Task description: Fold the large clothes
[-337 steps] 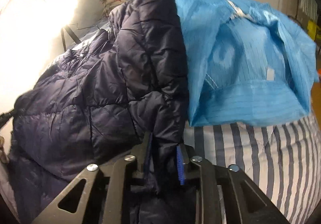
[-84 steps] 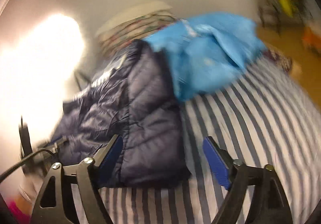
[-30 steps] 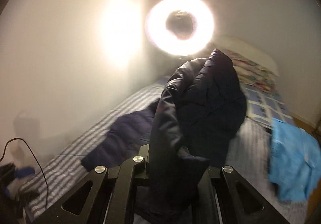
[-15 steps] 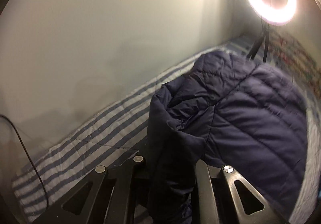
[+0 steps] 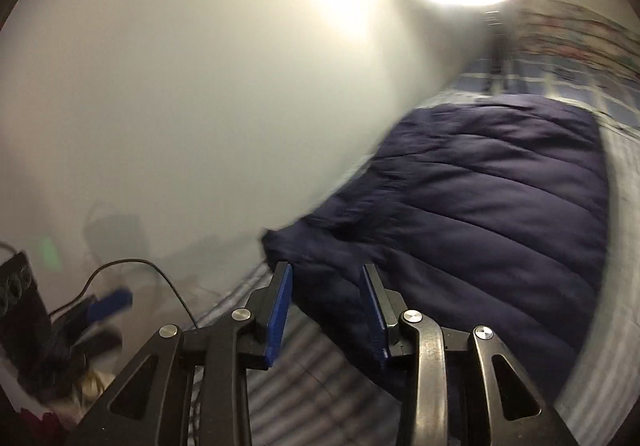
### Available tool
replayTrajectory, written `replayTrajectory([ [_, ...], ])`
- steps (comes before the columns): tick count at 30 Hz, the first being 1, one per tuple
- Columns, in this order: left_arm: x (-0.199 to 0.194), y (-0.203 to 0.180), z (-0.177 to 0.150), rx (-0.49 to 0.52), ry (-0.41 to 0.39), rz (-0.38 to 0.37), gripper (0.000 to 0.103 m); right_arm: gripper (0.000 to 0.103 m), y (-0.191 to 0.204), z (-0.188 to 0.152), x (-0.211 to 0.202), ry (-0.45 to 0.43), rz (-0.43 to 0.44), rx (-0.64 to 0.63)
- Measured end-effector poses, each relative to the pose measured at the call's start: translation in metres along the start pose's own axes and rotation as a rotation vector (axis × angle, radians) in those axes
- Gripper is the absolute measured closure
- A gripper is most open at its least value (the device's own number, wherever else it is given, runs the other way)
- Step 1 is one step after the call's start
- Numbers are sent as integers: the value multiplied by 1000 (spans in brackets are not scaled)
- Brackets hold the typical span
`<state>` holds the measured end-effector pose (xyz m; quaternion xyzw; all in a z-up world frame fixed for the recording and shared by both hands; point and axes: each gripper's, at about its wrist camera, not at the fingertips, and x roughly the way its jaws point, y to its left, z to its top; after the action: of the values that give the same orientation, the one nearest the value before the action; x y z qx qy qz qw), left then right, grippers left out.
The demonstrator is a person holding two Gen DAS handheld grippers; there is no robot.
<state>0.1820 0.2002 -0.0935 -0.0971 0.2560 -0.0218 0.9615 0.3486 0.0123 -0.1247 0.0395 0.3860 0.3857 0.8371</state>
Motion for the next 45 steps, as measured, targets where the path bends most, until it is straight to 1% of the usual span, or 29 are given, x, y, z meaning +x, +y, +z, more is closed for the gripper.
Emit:
replayTrajectory([
  [1, 10, -4, 9, 5, 2, -19, 49, 65, -8, -2, -3, 5, -50, -4],
  [2, 19, -6, 16, 10, 6, -26, 49, 65, -18, -5, -6, 13, -77, -1],
  [4, 44, -9, 32, 14, 20, -21, 49, 66, -40, -9, -9, 30, -147, 29],
  [5, 56, -10, 41, 19, 25, -12, 49, 66, -45, -15, -13, 28, -170, 41],
  [7, 85, -11, 56, 35, 41, 18, 49, 63, -58, -15, -15, 20, -195, 61],
  [9, 118, -7, 65, 39, 81, 36, 49, 59, -58, -17, -12, 42, -220, 37],
  [10, 132, -2, 65, 18, 104, 33, 49, 59, -59, -21, -10, 60, -238, 14],
  [12, 161, 11, 61, -39, 169, 41, 49, 59, -60, -28, -1, 94, -283, -27],
  [13, 174, 16, 54, -50, 196, 54, 50, 61, -59, -33, 0, 112, -309, -47],
  [15, 189, 21, 36, -41, 237, 88, 52, 63, -67, -43, 10, 142, -342, -62],
  [17, 196, 18, 14, -13, 275, 93, 52, 63, -73, -51, 13, 155, -367, -61],
  [19, 203, 14, -10, 35, 308, 118, 52, 63, -80, -58, 8, 150, -354, -48],
  [20, 205, 15, -17, 41, 319, 120, 52, 63, -80, -59, 6, 149, -346, -44],
  [23, 207, 17, -26, 62, 333, 139, 51, 63, -76, -57, -2, 139, -325, -65],
  [26, 199, 23, -16, 57, 326, 158, 51, 63, -76, -48, -20, 97, -270, -47],
  [28, 188, 24, -7, 60, 297, 175, 51, 59, -80, -37, -39, 27, -253, -37],
  [30, 173, 17, 3, 74, 241, 186, 51, 55, -86, -24, -52, -33, -261, -38],
  [32, 170, 6, 15, 99, 205, 171, 51, 55, -94, -3, -59, -92, -301, -46],
  [34, 169, -7, 25, 129, 180, 154, 51, 55, -107, 19, -58, -128, -321, -41],
  [37, 178, -22, 39, 167, 155, 143, 51, 55, -130, 50, -43, -125, -343, -27],
  [39, 193, -30, 43, 208, 171, 146, 51, 55, -141, 67, -26, -126, -350, -14],
  [41, 206, -30, 44, 229, 182, 143, 51, 55, -149, 81, -6, -126, -341, -6],
  [42, 212, -28, 42, 227, 185, 130, 51, 55, -151, 89, 9, -122, -339, -11],
  [43, 218, -22, 42, 200, 185, 115, 51, 55, -153, 93, 19, -117, -341, -20],
  [45, 226, -8, 39, 144, 192, 113, 51, 55, -155, 102, 42, -99, -345, -46],
])
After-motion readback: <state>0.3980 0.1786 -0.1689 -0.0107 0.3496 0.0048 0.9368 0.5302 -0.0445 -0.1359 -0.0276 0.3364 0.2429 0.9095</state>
